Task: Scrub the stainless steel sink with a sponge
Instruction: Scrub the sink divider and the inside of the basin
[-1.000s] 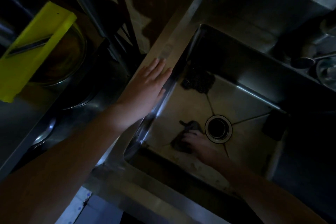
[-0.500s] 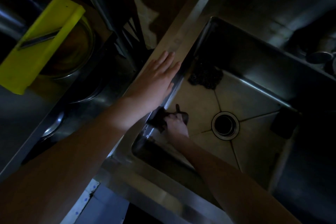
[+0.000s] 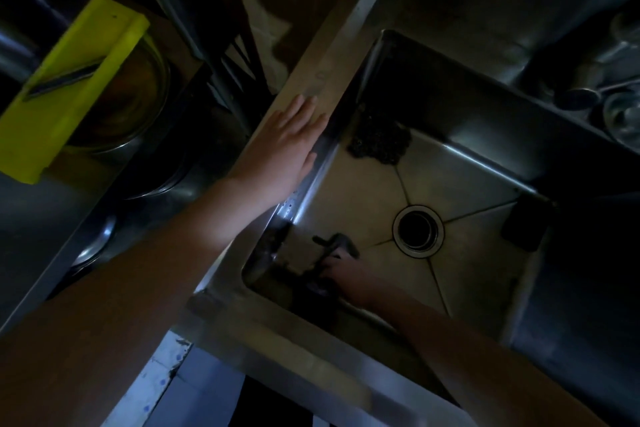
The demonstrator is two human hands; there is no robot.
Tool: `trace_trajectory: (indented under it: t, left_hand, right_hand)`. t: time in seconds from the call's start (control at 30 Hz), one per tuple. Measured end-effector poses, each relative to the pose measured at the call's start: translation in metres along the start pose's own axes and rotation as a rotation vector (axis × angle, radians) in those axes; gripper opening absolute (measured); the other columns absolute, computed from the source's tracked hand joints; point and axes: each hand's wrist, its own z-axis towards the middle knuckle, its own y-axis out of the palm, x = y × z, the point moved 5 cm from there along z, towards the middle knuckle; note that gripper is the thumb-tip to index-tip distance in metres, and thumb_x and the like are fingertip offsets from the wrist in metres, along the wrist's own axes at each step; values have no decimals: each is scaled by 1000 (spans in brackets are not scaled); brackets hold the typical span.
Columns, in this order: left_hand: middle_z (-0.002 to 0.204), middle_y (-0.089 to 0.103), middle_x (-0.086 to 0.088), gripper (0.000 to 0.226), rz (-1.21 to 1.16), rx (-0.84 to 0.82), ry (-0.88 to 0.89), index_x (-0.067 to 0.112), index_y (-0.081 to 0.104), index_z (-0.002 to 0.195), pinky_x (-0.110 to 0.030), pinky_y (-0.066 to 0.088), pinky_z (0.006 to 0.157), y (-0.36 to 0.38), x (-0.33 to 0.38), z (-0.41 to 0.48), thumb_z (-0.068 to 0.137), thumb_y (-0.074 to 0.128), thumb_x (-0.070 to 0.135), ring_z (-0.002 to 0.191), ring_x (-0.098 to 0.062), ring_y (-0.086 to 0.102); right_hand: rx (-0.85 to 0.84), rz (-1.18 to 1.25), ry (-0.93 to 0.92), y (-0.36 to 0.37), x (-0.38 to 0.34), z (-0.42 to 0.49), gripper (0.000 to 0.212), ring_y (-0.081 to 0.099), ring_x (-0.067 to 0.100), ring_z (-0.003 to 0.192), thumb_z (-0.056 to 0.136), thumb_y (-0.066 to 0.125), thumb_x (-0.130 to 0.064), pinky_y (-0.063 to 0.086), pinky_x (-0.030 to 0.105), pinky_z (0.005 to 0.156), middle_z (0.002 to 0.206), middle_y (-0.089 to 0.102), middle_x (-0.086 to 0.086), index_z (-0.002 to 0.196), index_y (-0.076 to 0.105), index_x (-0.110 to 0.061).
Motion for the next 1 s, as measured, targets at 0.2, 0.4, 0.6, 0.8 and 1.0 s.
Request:
trace_trajectory:
  t: [0.2, 0.4, 0.6, 0.8, 1.0]
  left_hand:
    - [156, 14, -16, 58, 46, -13, -6, 9, 24, 146, -41, 13, 116, 1, 1, -1, 95, 45, 25, 145, -28, 7]
    - [156, 14, -16, 56, 110, 29, 6, 7, 22, 146, -35, 11, 114, 1, 9, -23, 96, 37, 28, 144, -27, 11]
    - [154, 22, -15, 51, 94, 19, -3, 6, 30, 142, -38, 17, 112, 1, 12, -49, 95, 43, 17, 143, -28, 18]
    - [155, 22, -13, 66, 118, -23, -70, 9, 26, 144, -37, 19, 114, 5, 11, -72, 86, 57, 5, 143, -25, 17]
    - [154, 23, -15, 55, 88, -16, -95, 9, 30, 139, -43, 30, 110, 3, 12, -83, 88, 49, 12, 143, -27, 20]
  right_hand:
    - [-83, 101, 131, 29, 45, -75, 32, 41, 27, 125, 89, 52, -15, 43, 39, 100, 135, 50, 5, 120, 62, -14]
    - [-149, 67, 111, 39, 58, -105, 36, 30, 24, 135, 86, 54, -18, 32, 33, 108, 140, 46, 4, 120, 61, -12]
    - [-5, 157, 123, 3, 25, -60, 33, 36, 24, 128, 92, 52, -16, 37, 33, 104, 135, 51, 4, 125, 59, -16]
    - [146, 241, 179, -28, -3, 4, 31, 49, 29, 120, 86, 59, -11, 33, 35, 104, 125, 58, 13, 117, 63, -8]
    - [27, 218, 151, -14, -14, 11, 35, 48, 29, 122, 89, 57, -9, 41, 37, 101, 130, 55, 15, 123, 58, -6]
